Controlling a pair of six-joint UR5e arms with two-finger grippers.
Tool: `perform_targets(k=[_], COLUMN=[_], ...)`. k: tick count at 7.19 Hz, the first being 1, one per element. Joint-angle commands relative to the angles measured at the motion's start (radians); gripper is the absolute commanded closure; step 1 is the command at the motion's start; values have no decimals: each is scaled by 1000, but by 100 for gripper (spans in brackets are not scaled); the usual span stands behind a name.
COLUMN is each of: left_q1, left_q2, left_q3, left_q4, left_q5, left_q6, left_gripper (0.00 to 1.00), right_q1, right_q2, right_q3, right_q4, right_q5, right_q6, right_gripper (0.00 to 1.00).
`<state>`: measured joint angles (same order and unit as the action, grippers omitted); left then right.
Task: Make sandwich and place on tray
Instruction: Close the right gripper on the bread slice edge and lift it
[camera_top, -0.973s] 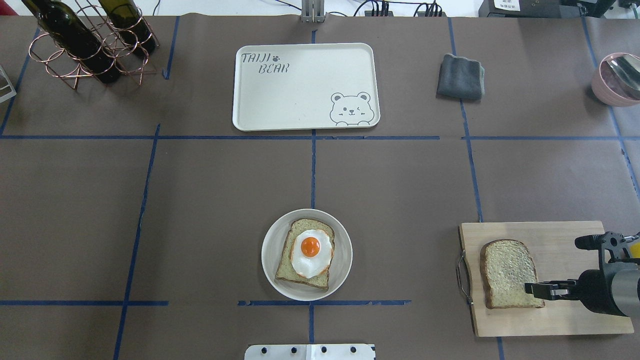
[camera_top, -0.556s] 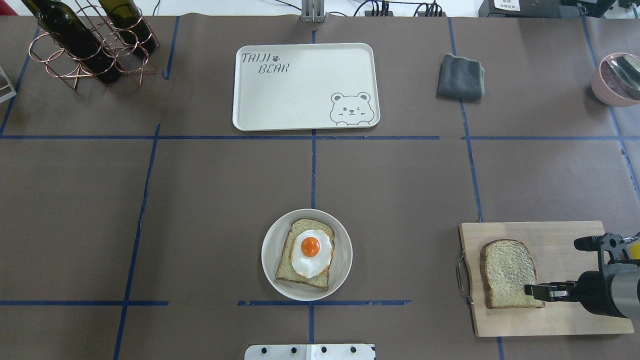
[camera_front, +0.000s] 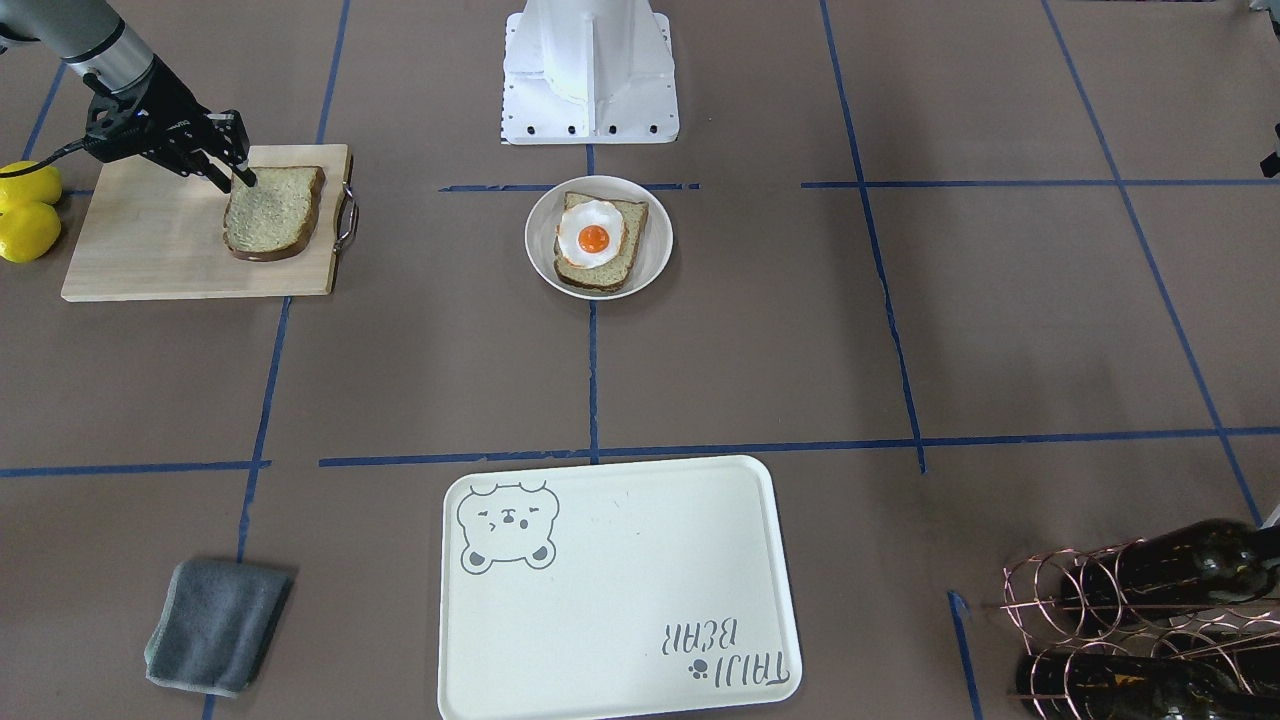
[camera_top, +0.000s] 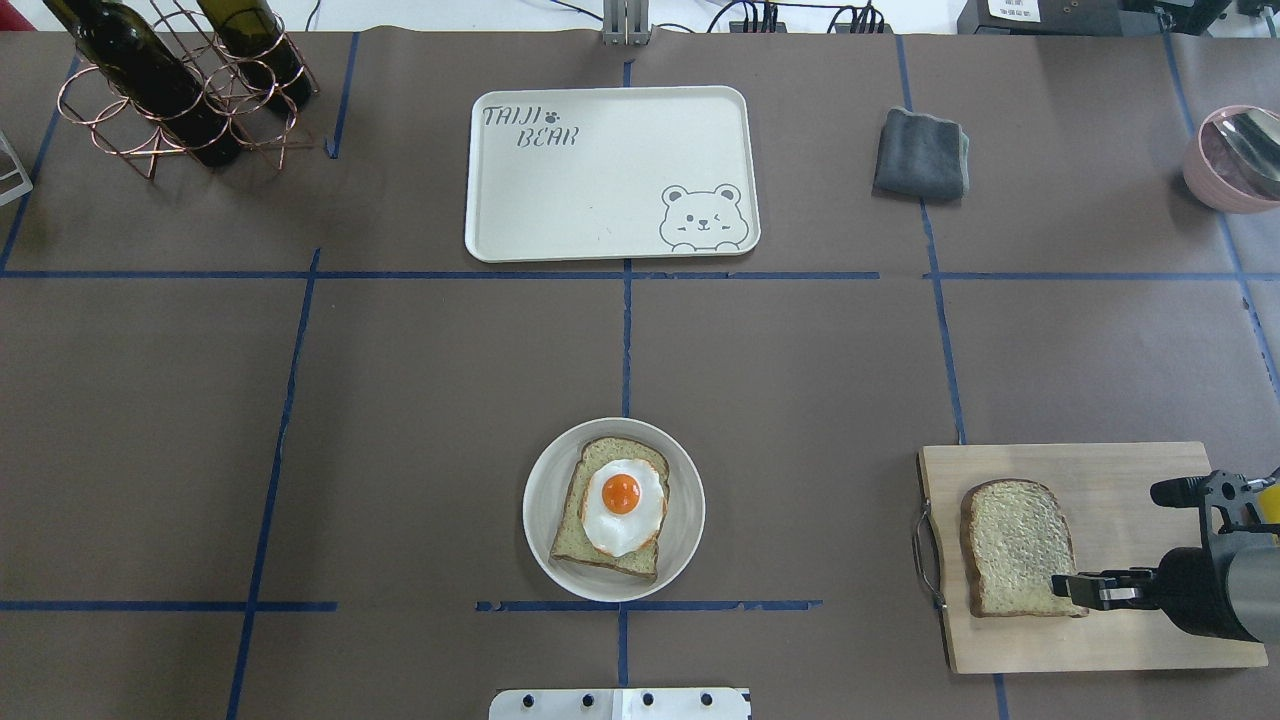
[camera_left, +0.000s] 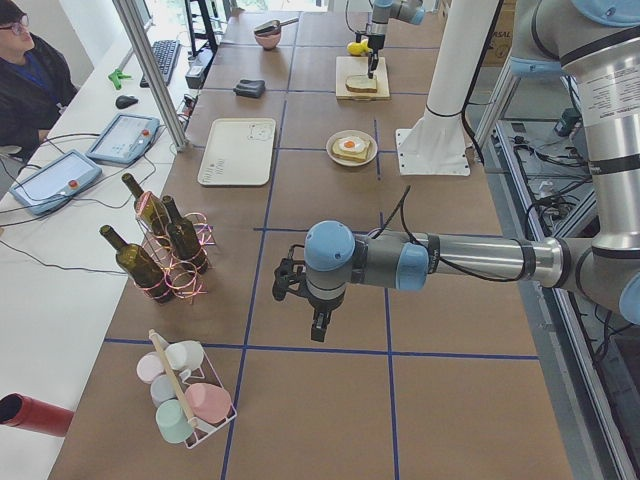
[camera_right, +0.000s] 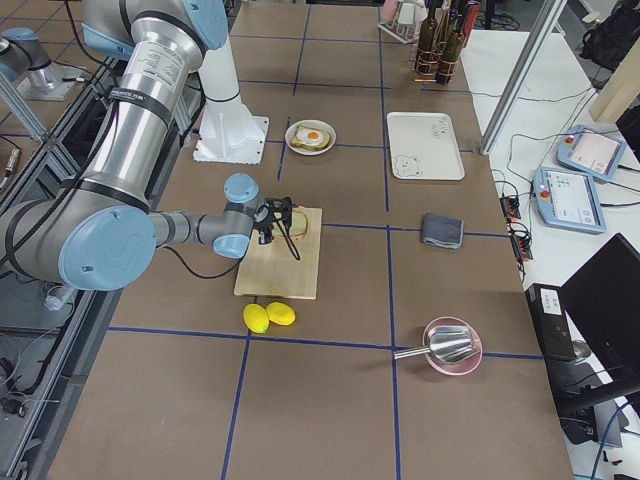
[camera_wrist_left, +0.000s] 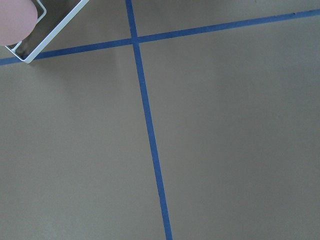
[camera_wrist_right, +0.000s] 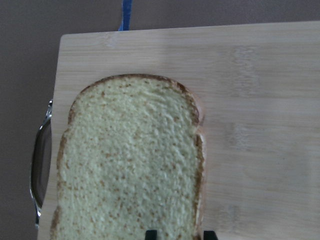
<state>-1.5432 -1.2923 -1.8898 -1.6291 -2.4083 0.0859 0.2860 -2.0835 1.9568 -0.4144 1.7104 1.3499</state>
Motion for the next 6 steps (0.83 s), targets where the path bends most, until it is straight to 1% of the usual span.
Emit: perform_targets(k=[1,2,3,4,5,6], left_q1=[0,0,0,0,0,0], left_q2=[-1,-1,-1,-1,-1,-1], left_q3=[0,0,0,0,0,0], left_q4=[0,-1,0,0,-1,0], left_q5=[0,0,-2,0,0,-2], left_q6=[0,0,0,0,0,0], left_gripper=[0,0,0,0,0,0], right_q1=[-4,-5,-8,-13,-14,-16], right_q2=[-1,-7,-7,-12,-12,-12], right_q3=[-2,-2,-2,-2,-4,-4], right_q4=[0,0,0,-1,-1,-1], right_q5=[0,0,0,0,0,0], right_q6=[0,0,0,0,0,0], right_gripper=[58,58,68,90,100,100])
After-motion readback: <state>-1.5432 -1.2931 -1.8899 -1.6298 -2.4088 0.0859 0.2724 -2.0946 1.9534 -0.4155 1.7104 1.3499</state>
